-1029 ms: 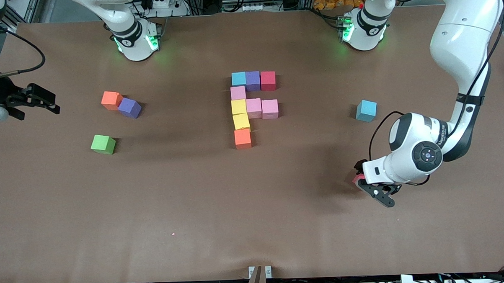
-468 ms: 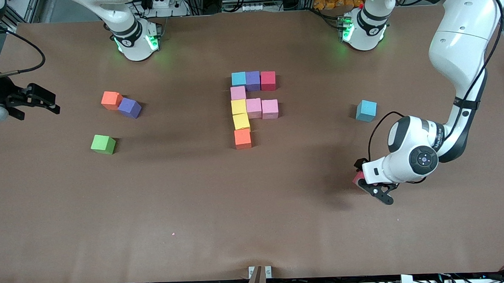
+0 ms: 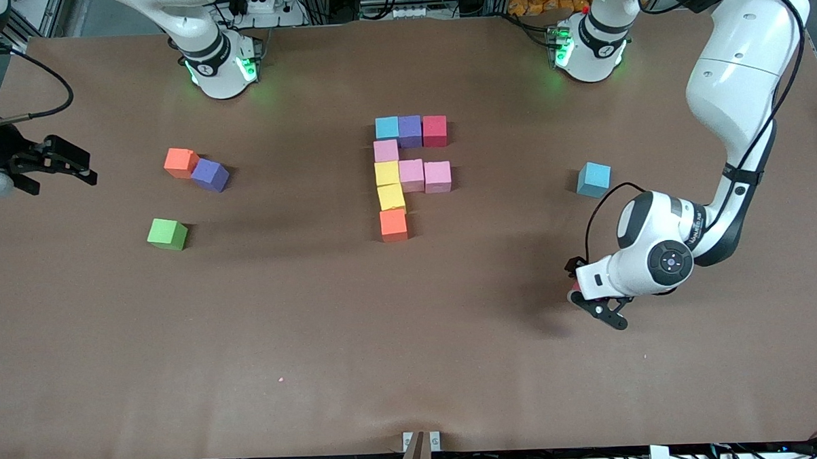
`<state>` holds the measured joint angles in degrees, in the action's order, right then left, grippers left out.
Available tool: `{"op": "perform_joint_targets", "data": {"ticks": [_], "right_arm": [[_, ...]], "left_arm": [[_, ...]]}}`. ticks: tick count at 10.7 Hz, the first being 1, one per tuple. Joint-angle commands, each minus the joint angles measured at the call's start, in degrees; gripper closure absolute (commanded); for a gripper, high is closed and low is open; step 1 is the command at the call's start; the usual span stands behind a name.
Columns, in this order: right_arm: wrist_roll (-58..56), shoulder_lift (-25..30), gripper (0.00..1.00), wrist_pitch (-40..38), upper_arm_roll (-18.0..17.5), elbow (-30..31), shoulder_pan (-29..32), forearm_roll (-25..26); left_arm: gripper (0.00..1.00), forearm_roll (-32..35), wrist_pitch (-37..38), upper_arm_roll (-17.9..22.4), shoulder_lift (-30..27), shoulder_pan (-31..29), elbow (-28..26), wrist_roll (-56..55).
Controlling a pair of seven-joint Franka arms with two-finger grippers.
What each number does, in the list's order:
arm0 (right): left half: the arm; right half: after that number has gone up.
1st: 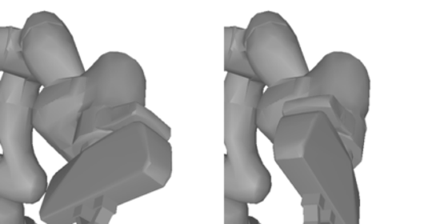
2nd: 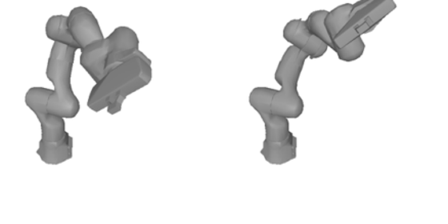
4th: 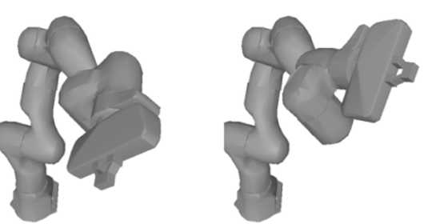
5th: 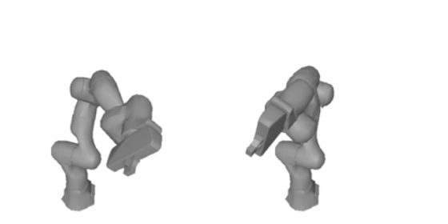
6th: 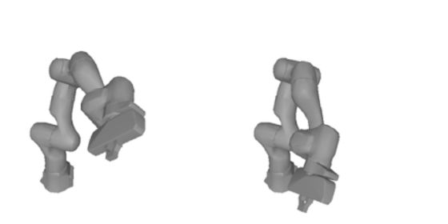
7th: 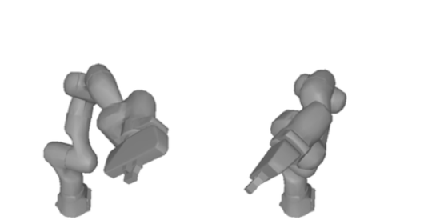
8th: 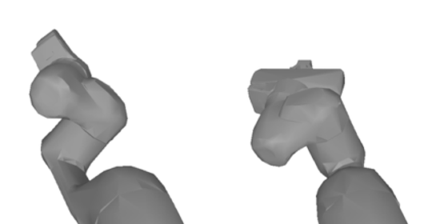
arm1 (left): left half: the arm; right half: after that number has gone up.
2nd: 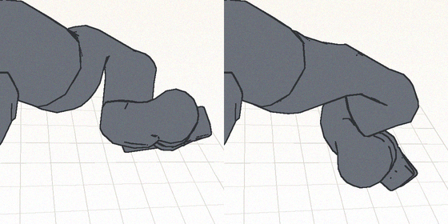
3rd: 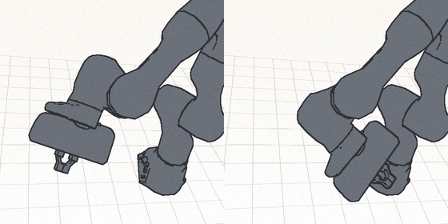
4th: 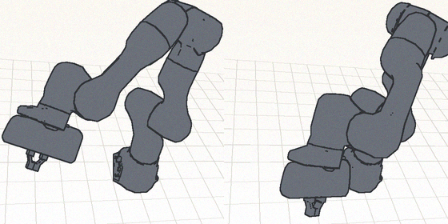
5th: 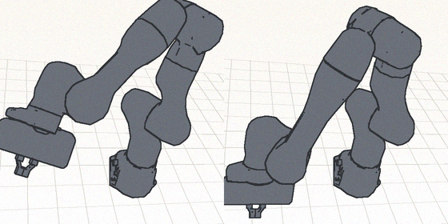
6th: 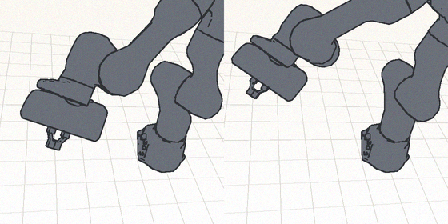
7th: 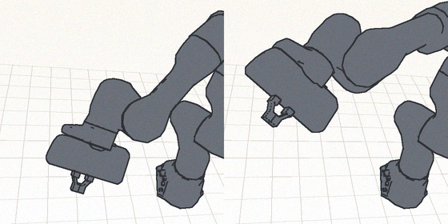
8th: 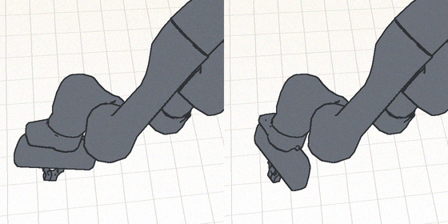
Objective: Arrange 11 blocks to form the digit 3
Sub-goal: 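Lift the red cube with the left gripper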
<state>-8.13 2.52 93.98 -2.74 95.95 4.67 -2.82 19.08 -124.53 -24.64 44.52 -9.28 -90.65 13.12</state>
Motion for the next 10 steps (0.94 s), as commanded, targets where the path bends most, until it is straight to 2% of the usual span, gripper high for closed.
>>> {"op": "perform_joint_targets", "data": {"ticks": [1,2,4,10], "right_arm": [[0.92,-0.67,0.0,-0.2,-0.08,-0.67,0.25,-0.17],[0.92,-0.76,0.0,-0.12,0.01,-0.67,0.34,-0.17],[1.01,-0.94,0.0,-0.12,0.01,-0.67,0.25,-0.17],[0.92,-0.94,0.0,-0.03,0.01,-0.67,0.51,-0.08]], "left_arm": [[0.67,3.4,-0.19,-0.23,-0.39,0.92,0.04,-1.25],[0.72,4.37,-0.19,-0.23,-0.83,2.93,0.47,-1.16],[0.75,4.38,-0.1,-0.49,-1.62,7.06,1.7,-1.07],[0.73,5.43,-0.19,-0.84,-1.54,21.13,3.99,0.67]]}}
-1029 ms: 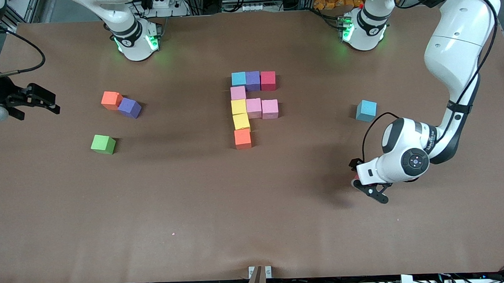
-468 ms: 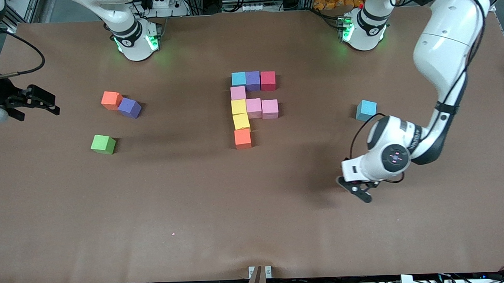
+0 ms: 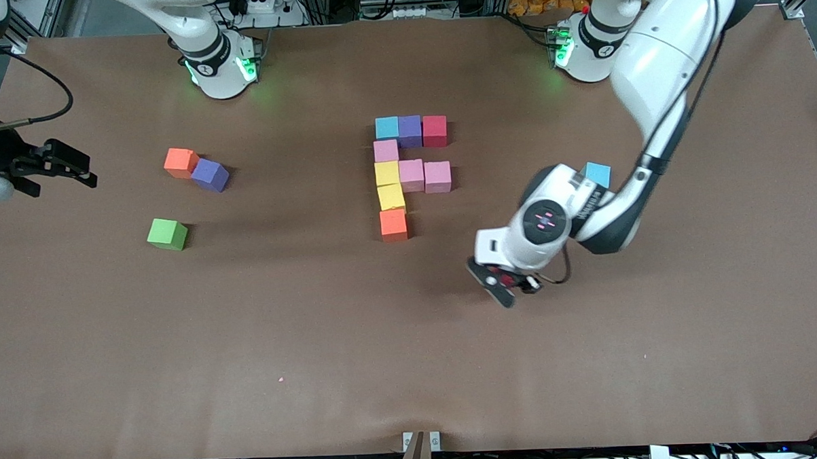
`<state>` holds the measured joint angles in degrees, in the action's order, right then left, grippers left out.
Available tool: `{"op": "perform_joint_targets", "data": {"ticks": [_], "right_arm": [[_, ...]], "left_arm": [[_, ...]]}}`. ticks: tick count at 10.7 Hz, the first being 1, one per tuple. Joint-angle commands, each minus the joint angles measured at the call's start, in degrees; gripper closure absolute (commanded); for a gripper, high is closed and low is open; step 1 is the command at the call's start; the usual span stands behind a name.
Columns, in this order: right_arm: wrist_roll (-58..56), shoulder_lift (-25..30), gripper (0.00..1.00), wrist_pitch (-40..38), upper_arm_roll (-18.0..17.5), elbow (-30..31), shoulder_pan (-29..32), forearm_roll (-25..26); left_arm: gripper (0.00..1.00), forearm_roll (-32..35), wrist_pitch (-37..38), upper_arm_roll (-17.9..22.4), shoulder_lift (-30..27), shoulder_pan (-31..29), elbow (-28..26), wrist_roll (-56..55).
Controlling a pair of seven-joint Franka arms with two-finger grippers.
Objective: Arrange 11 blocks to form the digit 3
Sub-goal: 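Lift the red cube with the left gripper, then carry the red cube to the column and set it beside orange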
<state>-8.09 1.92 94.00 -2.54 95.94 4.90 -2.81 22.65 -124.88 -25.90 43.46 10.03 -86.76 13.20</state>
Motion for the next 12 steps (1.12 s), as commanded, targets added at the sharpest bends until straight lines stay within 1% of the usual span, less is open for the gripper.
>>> {"op": "perform_joint_targets", "data": {"ticks": [1,3,5,8,11,12], "right_arm": [[0.88,-0.34,0.0,-0.05,-0.19,-0.67,0.37,-0.09],[0.97,-0.69,0.0,-0.05,-0.19,-0.67,0.29,-0.09],[0.88,-0.69,0.0,0.21,-0.19,-0.67,0.2,-0.09],[0.88,-0.69,0.0,0.22,-0.19,-0.67,0.2,-0.09],[0.88,-0.69,0.0,0.22,-0.19,-0.67,0.29,-0.09],[0.88,-0.69,0.0,0.22,-0.19,-0.58,0.29,-0.09]], "left_arm": [[0.73,2.14,0.17,0.5,-0.39,4.54,0.27,1.9],[0.73,2.23,-0.01,0.94,0.48,8.85,1.41,3.58],[0.72,2.23,-0.63,1.02,0.66,11.06,1.24,4.46],[0.72,2.58,-0.63,0.94,0.66,11.86,-0.34,6.04],[0.72,2.58,-0.63,0.85,0.66,13.79,-1.22,5.96],[0.73,2.49,-0.63,0.94,0.84,15.36,-1.22,5.26]]}}
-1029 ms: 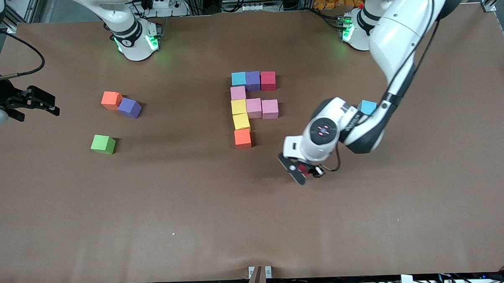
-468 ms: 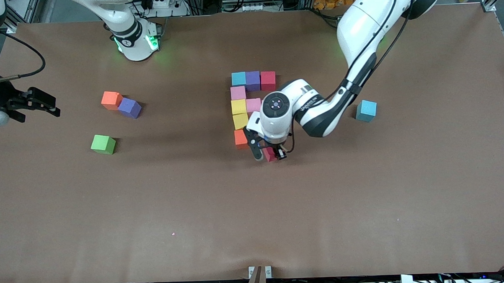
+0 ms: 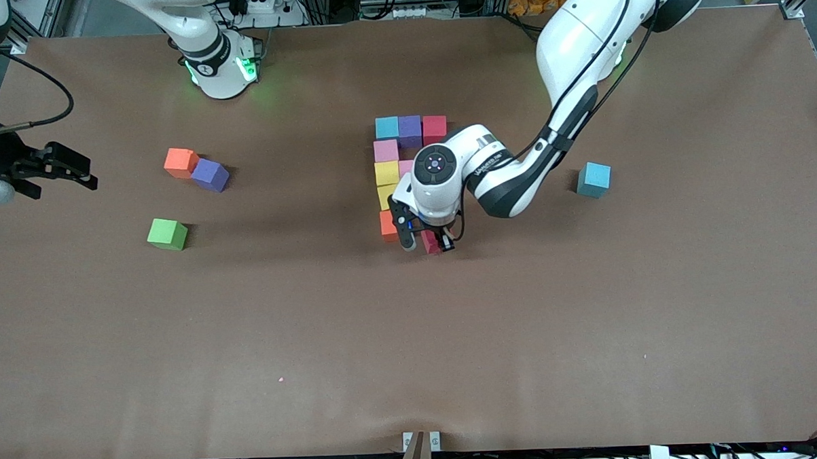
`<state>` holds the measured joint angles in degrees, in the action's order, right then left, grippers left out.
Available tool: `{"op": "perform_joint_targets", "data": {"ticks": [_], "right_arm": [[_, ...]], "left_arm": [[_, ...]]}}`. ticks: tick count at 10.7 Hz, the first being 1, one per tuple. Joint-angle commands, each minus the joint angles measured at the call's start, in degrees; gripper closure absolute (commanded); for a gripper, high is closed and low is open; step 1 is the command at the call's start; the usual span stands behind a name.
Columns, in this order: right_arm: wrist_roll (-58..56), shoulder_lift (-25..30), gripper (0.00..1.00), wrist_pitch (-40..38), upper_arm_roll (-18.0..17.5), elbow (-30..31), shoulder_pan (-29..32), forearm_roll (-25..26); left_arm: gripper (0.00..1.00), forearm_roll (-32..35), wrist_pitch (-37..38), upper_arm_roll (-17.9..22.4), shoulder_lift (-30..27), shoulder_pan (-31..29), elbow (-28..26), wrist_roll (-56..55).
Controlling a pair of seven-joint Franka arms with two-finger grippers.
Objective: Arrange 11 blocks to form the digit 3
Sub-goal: 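Carry the red cube to the column and set it beside orange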
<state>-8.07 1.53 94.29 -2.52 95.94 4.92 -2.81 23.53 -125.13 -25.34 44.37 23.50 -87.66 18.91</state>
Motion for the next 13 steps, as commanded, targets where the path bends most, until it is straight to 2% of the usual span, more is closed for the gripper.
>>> {"op": "perform_joint_targets", "data": {"ticks": [1,4,11,12,13], "right_arm": [[0.87,-0.3,0.0,-0.07,-0.2,-0.58,0.18,-0.09],[0.87,-0.3,0.0,-0.16,-0.2,-0.58,0.18,-0.09],[0.87,-0.3,0.0,-0.16,-0.2,-0.67,0.01,-0.09],[0.87,-0.3,0.0,-0.16,-0.2,-0.67,0.09,-0.09],[0.87,-0.3,0.0,-0.16,-0.2,-0.67,0.09,-0.09]], "left_arm": [[0.73,1.61,-0.46,0.38,0.97,2.69,-0.15,-0.62],[0.72,5.2,-2.3,0.47,2.65,2.96,0.03,-0.53],[0.71,5.21,-2.39,0.47,2.74,5.33,0.12,-0.63],[0.69,5.21,-2.39,0.47,2.74,5.16,0.2,-0.36],[0.62,5.13,-2.39,0.47,2.74,5.16,0.29,-0.71]]}}
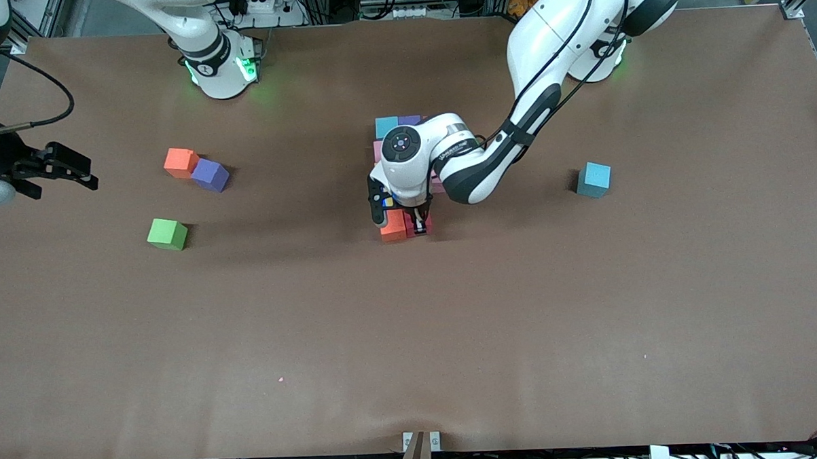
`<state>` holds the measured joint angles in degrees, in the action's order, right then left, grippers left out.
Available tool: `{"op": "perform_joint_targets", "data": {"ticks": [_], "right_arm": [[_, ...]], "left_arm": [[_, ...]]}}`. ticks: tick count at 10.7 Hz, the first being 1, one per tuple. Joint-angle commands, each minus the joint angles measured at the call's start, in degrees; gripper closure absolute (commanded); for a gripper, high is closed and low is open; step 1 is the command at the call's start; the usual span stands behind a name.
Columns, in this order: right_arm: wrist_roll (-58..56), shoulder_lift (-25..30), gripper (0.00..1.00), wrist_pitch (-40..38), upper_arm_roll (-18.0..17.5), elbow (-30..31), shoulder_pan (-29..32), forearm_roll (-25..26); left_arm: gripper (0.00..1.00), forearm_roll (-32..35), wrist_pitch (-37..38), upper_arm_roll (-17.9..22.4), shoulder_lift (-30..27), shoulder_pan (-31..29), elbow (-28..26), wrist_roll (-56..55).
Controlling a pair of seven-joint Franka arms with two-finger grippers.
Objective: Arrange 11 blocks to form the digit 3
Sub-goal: 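Carry the red cube to the column and set it beside orange, then open the left gripper and lift it off the red cube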
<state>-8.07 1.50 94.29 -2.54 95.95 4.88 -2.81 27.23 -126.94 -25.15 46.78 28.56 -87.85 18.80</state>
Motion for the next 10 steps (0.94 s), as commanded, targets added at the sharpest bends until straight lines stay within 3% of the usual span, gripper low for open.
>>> {"op": "perform_joint_targets", "data": {"ticks": [1,2,5,10], "right_arm": [[0.87,-0.27,0.0,-0.07,-0.18,-0.67,0.13,-0.09],[0.87,-0.27,0.0,-0.16,-0.18,-0.67,0.13,-0.09],[0.87,-0.27,0.0,-0.07,-0.18,-0.67,0.22,-0.09],[0.87,-0.27,0.0,-0.07,-0.18,-0.67,0.22,-0.09]], "left_arm": [[0.54,1.33,-0.59,0.28,0.33,0.0,0.57,-0.69],[0.01,0.72,-0.59,0.28,0.24,-0.26,0.57,-0.78],[0.0,0.89,-0.15,0.28,-1.42,-0.79,0.57,-2.01],[0.0,-2.17,8.97,0.1,-11.43,-3.67,0.22,-3.5]]}}
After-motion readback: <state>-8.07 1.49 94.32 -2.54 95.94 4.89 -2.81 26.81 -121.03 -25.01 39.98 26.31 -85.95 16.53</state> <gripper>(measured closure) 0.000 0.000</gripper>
